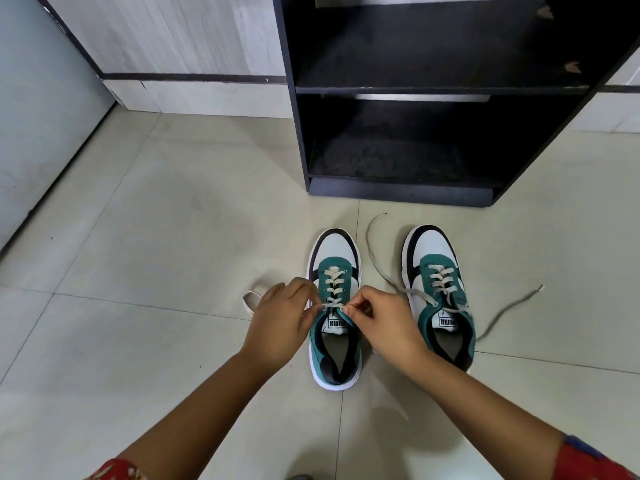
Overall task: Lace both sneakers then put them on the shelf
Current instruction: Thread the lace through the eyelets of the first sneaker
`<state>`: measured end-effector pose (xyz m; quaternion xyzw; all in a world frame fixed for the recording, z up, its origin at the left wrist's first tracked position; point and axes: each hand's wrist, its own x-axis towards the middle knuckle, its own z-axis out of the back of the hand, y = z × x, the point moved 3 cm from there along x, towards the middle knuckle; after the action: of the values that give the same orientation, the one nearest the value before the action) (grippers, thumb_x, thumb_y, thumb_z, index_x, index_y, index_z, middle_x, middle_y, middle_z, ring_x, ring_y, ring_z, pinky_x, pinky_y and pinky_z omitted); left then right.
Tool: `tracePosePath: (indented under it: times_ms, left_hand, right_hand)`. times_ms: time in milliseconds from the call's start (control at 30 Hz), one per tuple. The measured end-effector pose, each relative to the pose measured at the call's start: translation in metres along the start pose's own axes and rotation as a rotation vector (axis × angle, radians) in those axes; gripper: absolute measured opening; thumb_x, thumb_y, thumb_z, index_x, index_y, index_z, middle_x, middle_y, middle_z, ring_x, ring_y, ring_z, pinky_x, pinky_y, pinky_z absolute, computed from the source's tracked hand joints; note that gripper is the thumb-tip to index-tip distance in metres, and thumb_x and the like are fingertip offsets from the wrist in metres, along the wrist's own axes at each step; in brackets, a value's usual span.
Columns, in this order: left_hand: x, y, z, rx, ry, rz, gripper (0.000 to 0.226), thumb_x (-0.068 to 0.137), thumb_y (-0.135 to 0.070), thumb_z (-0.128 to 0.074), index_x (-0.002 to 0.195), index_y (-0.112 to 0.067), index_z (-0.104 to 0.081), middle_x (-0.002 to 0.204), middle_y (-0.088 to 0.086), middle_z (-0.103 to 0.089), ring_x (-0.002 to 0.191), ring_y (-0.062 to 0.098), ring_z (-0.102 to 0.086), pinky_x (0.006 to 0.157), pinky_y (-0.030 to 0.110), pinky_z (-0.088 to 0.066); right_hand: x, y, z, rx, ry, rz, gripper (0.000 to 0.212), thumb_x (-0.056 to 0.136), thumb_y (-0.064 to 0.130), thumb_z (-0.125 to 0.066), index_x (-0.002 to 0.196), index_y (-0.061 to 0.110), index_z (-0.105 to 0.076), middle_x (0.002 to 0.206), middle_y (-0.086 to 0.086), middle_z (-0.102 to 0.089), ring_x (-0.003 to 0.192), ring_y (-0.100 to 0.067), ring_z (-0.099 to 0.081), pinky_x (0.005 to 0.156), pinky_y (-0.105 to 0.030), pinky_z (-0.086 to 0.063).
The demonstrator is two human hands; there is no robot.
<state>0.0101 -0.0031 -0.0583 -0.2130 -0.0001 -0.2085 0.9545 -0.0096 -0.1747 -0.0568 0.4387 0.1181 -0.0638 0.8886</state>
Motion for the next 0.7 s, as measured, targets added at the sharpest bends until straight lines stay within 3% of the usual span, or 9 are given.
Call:
tracePosePath:
  times_ms: [133,233,300,467,600,667,700]
  left_hand:
    - [-0.003,-0.001,-0.003,0.15,0.006,-0.058,0.026,0.091,-0.03,-0.038,0.089,-0.021,-0.062,0.091,-0.008,-0.069,0.082,0.011,-0.065,0.098,0.03,-0.04]
    - [-0.007,0.003,-0.005,-0.021,0.044,0.011,0.025,0.094,-0.028,-0.042,0.097,-0.016,-0.063,0.099,-0.004,-0.068,0.091,0.014,-0.063,0.083,0.026,-0.045]
    - [-0.011,0.007,-0.007,-0.182,0.073,0.086,0.021,0.095,-0.025,-0.046,0.106,-0.015,-0.061,0.109,-0.003,-0.064,0.094,0.013,-0.061,0.076,0.024,-0.047]
    - [-0.011,0.009,-0.01,-0.301,0.058,0.126,0.022,0.094,-0.024,-0.048,0.113,-0.016,-0.058,0.115,-0.004,-0.061,0.092,0.01,-0.062,0.08,0.023,-0.049]
    - [-0.012,0.013,-0.012,-0.331,0.064,0.128,0.023,0.095,-0.024,-0.047,0.113,-0.017,-0.058,0.115,-0.006,-0.06,0.092,0.003,-0.059,0.079,0.015,-0.046]
    - [-0.012,0.014,-0.012,-0.336,0.082,0.133,0.02,0.095,-0.027,-0.047,0.108,-0.017,-0.058,0.109,-0.008,-0.059,0.09,0.002,-0.057,0.077,0.011,-0.044]
    - [-0.012,0.016,-0.011,-0.323,0.098,0.132,0.019,0.094,-0.029,-0.046,0.102,-0.017,-0.058,0.102,-0.007,-0.059,0.086,0.004,-0.057,0.075,0.016,-0.045]
  right_hand:
    - [-0.004,-0.013,-0.006,0.286,-0.019,-0.18,0.019,0.085,0.017,-0.063,0.068,0.022,-0.058,0.067,0.011,-0.062,0.061,-0.003,-0.056,0.055,-0.011,-0.041]
    - [-0.007,-0.02,-0.012,0.378,-0.053,-0.267,0.021,0.084,0.016,-0.064,0.065,0.02,-0.057,0.067,0.007,-0.062,0.065,-0.009,-0.057,0.062,-0.019,-0.042]
    - [-0.007,-0.021,-0.015,0.442,-0.042,-0.304,0.023,0.084,0.015,-0.065,0.063,0.02,-0.056,0.063,0.005,-0.061,0.064,-0.014,-0.057,0.058,-0.022,-0.04]
    - [-0.006,-0.019,-0.014,0.549,0.012,-0.338,0.021,0.085,0.012,-0.063,0.066,0.017,-0.058,0.061,0.002,-0.06,0.058,-0.012,-0.056,0.046,-0.01,-0.039]
    - [-0.007,-0.02,-0.015,0.533,0.045,-0.342,0.02,0.086,0.014,-0.063,0.066,0.018,-0.058,0.061,0.001,-0.059,0.051,-0.005,-0.054,0.046,-0.013,-0.037]
    - [-0.007,-0.019,-0.012,0.563,0.076,-0.327,0.019,0.086,0.012,-0.062,0.068,0.016,-0.058,0.062,-0.001,-0.058,0.038,0.002,-0.05,0.041,-0.01,-0.036]
    - [-0.007,-0.019,-0.01,0.572,0.097,-0.312,0.019,0.087,0.01,-0.061,0.068,0.014,-0.058,0.062,-0.001,-0.057,0.035,0.003,-0.049,0.038,-0.008,-0.035]
